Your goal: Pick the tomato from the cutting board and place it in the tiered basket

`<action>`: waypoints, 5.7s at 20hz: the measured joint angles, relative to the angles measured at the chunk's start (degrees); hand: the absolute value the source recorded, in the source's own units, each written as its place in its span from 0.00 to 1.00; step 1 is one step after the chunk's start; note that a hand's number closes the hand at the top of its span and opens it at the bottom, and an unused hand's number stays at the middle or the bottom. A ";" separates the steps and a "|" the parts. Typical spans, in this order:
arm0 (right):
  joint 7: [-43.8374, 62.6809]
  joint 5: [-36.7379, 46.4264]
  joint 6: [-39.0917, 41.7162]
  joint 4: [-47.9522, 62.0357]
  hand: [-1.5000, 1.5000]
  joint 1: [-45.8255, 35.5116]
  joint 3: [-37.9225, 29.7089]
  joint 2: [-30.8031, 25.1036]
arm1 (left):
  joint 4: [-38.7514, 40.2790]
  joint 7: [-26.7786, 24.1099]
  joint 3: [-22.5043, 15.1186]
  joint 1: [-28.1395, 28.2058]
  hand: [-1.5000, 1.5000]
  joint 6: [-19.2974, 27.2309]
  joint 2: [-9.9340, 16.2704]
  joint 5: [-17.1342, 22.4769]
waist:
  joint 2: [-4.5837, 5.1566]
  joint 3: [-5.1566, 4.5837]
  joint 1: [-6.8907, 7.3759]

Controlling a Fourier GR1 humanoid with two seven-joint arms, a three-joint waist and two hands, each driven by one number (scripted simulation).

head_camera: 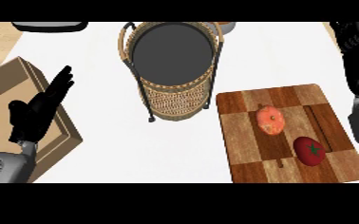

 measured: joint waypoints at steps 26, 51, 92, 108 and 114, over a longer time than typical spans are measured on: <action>4.84 12.50 16.89 -17.83 0.00 17.16 11.12 -14.30 | -4.26 -5.80 -4.65 2.80 0.50 -0.35 -13.44 -0.99 | -0.15 0.76 -2.28; 43.34 24.58 36.29 -40.40 0.00 21.43 17.66 -23.77 | -2.74 -6.00 -4.21 1.40 0.50 -2.14 -17.48 -3.89 | 0.39 1.15 -0.28; 8.71 53.33 28.54 -11.12 1.00 26.48 10.26 0.59 | 0.35 -4.55 4.05 2.19 0.50 -8.74 -22.80 -10.28 | 0.80 0.64 -0.30; -13.02 56.74 23.94 14.00 1.00 6.73 0.59 -4.97 | 1.16 -4.25 4.58 1.03 0.50 -10.11 -24.70 -12.29 | 1.17 0.73 0.86; -18.43 45.33 28.73 16.65 1.00 0.30 -6.93 -3.15 | 0.39 -4.43 4.91 2.10 0.50 -9.62 -24.72 -12.54 | 0.86 0.71 0.26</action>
